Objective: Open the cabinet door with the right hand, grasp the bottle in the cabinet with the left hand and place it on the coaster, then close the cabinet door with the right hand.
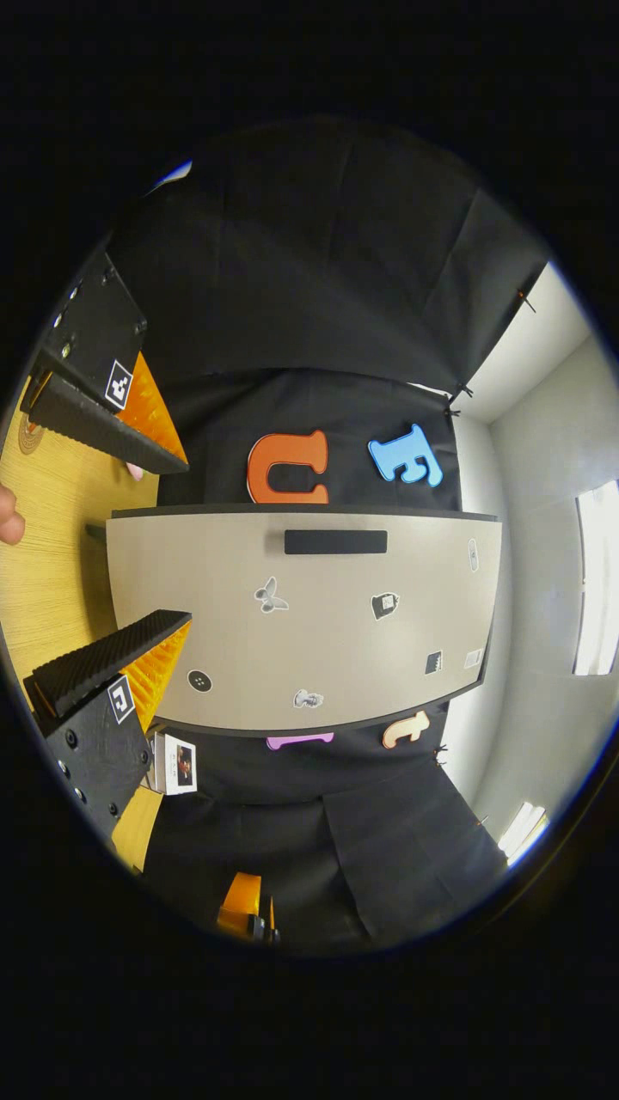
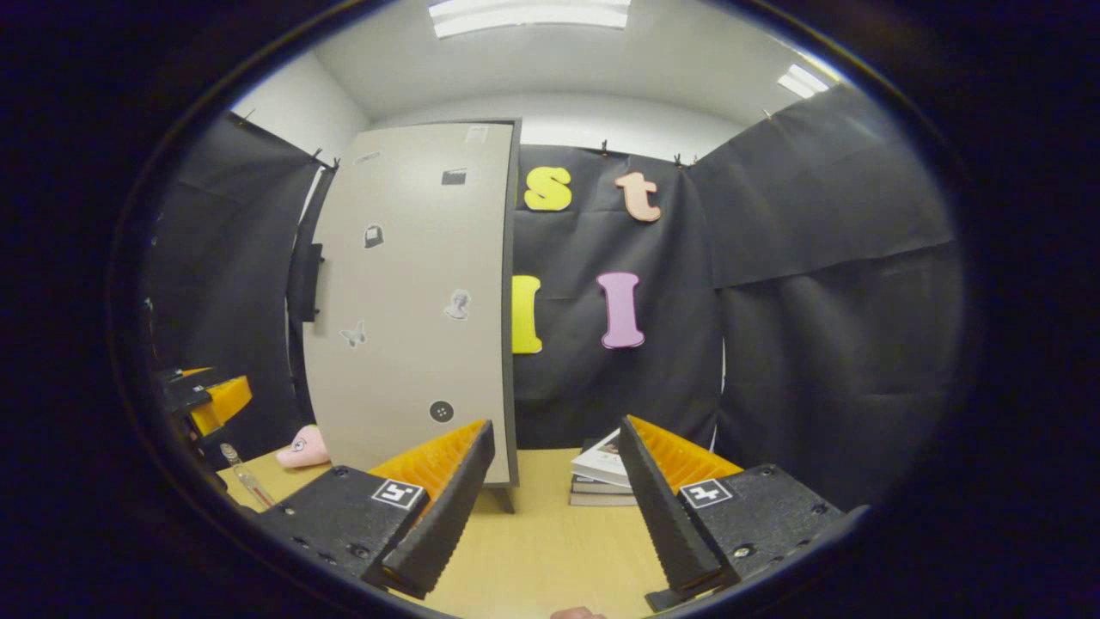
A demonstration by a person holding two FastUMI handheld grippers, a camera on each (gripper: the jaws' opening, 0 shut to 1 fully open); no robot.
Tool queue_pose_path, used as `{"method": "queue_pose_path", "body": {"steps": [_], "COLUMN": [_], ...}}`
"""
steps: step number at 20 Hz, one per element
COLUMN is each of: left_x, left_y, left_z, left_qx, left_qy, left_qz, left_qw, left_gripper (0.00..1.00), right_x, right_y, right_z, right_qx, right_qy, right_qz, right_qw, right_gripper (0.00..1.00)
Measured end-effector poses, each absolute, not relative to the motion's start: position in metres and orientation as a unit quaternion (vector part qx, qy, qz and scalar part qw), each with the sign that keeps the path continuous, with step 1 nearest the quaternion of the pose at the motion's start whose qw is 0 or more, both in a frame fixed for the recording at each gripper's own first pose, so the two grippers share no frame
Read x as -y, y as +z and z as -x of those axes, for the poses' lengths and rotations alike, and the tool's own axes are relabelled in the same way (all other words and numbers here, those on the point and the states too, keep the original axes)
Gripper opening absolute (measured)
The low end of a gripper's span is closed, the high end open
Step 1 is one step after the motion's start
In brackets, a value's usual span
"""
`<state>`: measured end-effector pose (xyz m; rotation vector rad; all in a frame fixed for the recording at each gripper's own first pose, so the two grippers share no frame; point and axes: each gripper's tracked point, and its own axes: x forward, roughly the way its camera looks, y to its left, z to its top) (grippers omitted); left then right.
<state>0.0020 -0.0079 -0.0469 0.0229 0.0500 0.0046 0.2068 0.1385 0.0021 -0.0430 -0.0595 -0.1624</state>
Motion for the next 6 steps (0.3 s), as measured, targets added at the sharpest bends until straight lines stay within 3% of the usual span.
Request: {"method": "queue_pose_path", "body": {"steps": [1,2,6], "left_x": [0.0091,0.0082,0.009], "left_y": [-0.0472,-0.0466,-0.0448], "left_z": [-0.0004,0.0015,0.0078], "left_qx": [-0.025,-0.024,-0.021], "left_qy": [0.003,0.004,0.003], "left_qz": [-0.01,-0.01,-0.015], "left_qw": [1.0,1.0,1.0], "left_gripper": [1.0,0.96,0.96], "right_x": [-0.1392,-0.1405,-0.1465], "right_y": [0.0035,0.0054,0.0069], "right_z": [-0.2065,-0.2059,-0.2033], "right_qx": [0.032,0.035,0.036], "right_qy": [-0.079,-0.077,-0.067], "right_qz": [0.022,0.023,0.023], "right_qw": [0.996,0.996,0.997], "right_gripper": [0.94,0.94,0.93]}}
